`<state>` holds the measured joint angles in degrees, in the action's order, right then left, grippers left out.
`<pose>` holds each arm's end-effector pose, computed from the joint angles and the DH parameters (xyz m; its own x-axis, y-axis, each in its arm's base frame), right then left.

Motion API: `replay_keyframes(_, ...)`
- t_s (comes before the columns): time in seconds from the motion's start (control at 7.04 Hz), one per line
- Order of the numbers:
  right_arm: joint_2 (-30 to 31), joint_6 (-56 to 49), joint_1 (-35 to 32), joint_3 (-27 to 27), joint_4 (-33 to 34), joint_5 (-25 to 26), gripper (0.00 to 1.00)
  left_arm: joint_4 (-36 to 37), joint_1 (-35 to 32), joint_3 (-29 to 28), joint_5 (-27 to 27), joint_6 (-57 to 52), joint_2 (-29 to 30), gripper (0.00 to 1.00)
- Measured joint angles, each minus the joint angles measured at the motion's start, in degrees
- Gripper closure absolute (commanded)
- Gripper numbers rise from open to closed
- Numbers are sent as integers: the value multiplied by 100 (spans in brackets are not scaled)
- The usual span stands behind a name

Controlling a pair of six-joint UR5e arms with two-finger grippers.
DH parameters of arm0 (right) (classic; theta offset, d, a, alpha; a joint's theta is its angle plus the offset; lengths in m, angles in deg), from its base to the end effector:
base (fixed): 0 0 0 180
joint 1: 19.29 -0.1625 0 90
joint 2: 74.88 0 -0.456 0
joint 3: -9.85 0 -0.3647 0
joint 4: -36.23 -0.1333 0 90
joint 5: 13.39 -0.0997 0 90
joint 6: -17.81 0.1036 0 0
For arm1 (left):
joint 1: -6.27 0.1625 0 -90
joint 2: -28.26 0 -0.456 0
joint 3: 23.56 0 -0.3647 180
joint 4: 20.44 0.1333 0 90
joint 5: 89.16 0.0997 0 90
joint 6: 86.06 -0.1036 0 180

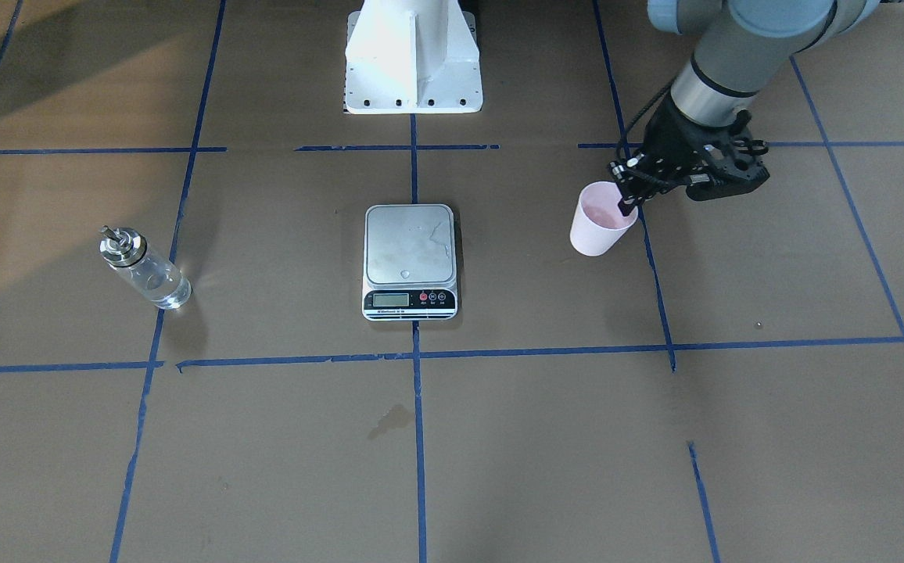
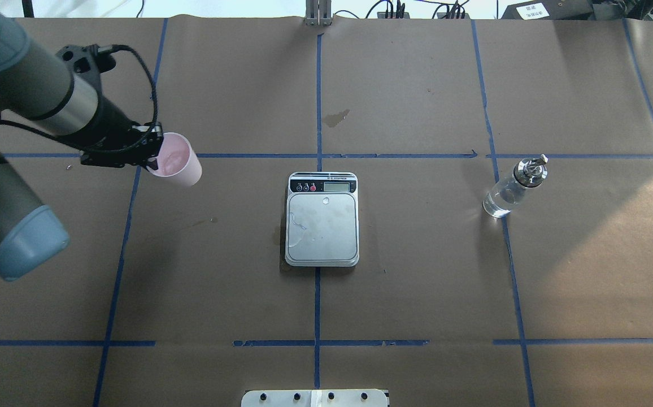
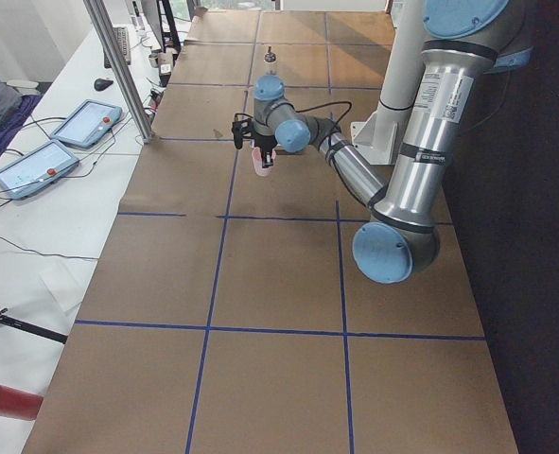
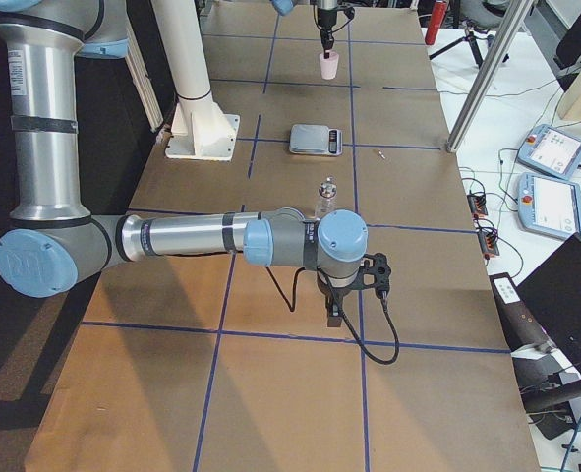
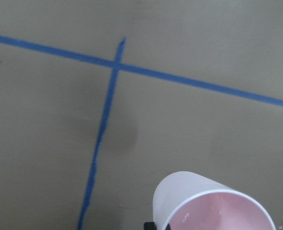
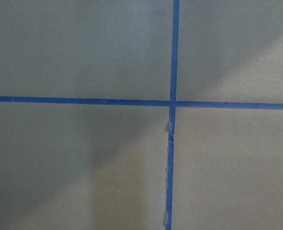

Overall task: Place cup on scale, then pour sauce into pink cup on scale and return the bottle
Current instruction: 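Carry the pink cup with the left gripper and lower it onto the scale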

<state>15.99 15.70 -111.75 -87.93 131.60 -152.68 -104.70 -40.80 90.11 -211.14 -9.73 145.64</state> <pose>0.0743 -0.4538 0.6394 0.6536 -0.0291 0.7562 -0.0189 0.9983 0.0548 0.3319 -0.4719 0.2747 0.5516 -0.2987 -0.7788 0.2411 0.9509 -0.1939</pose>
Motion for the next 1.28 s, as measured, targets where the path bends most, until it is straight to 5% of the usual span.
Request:
replay_keyframes(0.43,-15,2,0,-54,-6,5,0,234,1015,-1043,393,1648,1483,100)
replay_keyframes(0.99,-17,1,0,-65,-6,-8,0,-359,1598,-1948,733,2218,1907,100)
replay_keyframes(1.14,-17,0,0,-65,-8,-10,0,-398,1688,-1999,741,2220,1913,89)
replay_keyframes(1.28,-17,0,0,-66,-8,-9,0,-459,1751,-2028,744,2224,1905,57)
